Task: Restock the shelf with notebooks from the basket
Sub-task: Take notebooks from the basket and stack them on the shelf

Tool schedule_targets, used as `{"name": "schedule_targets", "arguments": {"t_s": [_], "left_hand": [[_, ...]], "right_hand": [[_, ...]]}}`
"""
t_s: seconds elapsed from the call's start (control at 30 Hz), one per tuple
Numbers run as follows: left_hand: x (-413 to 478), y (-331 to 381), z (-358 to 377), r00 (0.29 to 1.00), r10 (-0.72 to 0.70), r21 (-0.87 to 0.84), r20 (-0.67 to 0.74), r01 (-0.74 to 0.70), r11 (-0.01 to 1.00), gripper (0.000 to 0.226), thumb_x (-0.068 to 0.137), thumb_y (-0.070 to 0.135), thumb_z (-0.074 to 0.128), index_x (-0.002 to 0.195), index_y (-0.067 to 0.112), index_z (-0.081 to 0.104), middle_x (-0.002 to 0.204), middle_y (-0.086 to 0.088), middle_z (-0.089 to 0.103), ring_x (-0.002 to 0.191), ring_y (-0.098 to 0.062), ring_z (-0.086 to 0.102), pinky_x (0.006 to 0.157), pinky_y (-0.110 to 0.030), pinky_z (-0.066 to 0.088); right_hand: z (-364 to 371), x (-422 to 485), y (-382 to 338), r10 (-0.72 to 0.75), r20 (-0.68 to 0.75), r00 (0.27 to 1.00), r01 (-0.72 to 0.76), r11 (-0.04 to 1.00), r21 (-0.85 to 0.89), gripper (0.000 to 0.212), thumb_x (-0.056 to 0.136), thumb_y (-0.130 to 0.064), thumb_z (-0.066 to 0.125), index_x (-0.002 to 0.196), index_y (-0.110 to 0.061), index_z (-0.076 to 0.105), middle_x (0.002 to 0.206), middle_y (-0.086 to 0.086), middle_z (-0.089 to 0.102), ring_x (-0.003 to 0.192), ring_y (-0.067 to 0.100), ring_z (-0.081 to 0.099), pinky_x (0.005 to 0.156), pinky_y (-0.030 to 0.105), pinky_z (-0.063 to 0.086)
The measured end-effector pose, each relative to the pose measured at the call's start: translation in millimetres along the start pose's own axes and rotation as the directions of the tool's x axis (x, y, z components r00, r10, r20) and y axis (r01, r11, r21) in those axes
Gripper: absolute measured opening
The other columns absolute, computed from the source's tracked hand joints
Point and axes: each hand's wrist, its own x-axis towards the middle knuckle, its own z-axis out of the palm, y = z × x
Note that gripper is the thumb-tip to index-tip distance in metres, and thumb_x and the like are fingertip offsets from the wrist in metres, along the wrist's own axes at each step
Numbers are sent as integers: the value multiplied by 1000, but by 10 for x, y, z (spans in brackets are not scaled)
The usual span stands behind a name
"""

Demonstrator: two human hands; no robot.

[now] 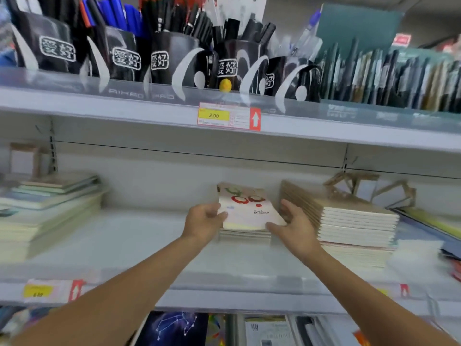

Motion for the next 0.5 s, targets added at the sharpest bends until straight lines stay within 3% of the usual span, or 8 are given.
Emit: {"name": "schedule_targets", "arguments": {"t_s": [0.07, 0.2, 0.3, 0.37, 0.5], "left_hand": [[30, -1, -8, 997, 45, 64, 69, -49, 997, 49, 85, 22, 72, 128, 4, 58, 122, -7, 63, 114, -21, 59, 96, -24, 43], [111, -23, 26, 967, 80, 164, 240, -122, 979, 79, 76, 31, 79, 142, 7, 43, 138, 3, 50, 129, -9, 44, 99, -14, 31], [247, -36, 30, 978, 114, 189, 174, -146, 971, 67, 77, 28, 78, 137, 10, 52, 137, 2, 53, 130, -11, 46, 100, -16, 33], [342, -57, 19, 986, 104, 173, 130, -126, 977, 58, 78, 27, 78, 131, 13, 58, 133, -1, 57, 124, -12, 50, 97, -18, 35], [494, -143, 37, 994, 61, 97, 93, -70, 993, 55, 76, 25, 80, 127, 16, 62, 129, -1, 61, 119, -15, 55, 99, -24, 41]], "right_hand": [[35, 19, 117, -101, -4, 995, 100, 988, -120, 67, 80, -24, 77, 139, -11, 48, 132, 2, 57, 119, 16, 56, 101, 31, 44], [88, 71, 198, -255, -59, 965, 234, 940, -247, 43, 88, -30, 68, 124, -7, 62, 122, 2, 63, 116, 18, 56, 91, 13, 33], [148, 147, 234, -287, -21, 958, 273, 927, -256, 37, 89, -30, 67, 118, -8, 66, 121, 0, 61, 114, 13, 54, 92, 10, 29], [199, 213, 282, -280, -3, 960, 271, 933, -238, 30, 89, -27, 67, 115, -12, 66, 120, -3, 59, 113, 10, 53, 92, 10, 30], [278, 341, 337, -158, 30, 987, 158, 987, 4, 21, 92, -20, 64, 112, -14, 63, 118, -1, 60, 114, 14, 55, 97, 24, 42]]}}
